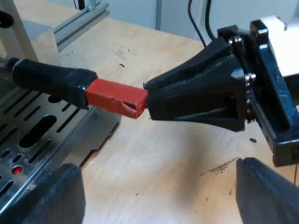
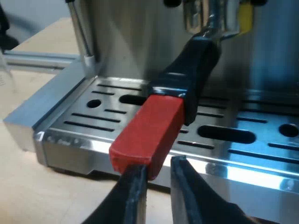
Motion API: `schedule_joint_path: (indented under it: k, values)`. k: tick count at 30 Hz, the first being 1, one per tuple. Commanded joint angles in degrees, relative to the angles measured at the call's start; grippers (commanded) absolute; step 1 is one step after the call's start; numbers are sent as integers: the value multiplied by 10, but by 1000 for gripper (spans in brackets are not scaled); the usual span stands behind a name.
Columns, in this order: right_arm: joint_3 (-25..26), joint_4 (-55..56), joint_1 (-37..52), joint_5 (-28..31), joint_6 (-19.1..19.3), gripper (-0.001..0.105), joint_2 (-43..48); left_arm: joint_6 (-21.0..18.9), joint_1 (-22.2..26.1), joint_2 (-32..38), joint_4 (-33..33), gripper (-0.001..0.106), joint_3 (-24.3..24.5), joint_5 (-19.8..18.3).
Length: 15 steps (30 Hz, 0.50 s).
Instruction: Grind coffee beans and then tamp
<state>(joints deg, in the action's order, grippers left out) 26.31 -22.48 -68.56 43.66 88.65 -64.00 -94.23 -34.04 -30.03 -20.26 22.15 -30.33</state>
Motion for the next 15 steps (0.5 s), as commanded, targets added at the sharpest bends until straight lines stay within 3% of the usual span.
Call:
schedule_joint_path:
  k: [1, 15]
  values:
    - [5, -21, 31, 76, 2, 15, -2, -7, -3, 3, 5, 68, 1, -4]
    - [5, -17, 31, 161, 2, 15, -2, -7, -3, 3, 5, 68, 1, -4]
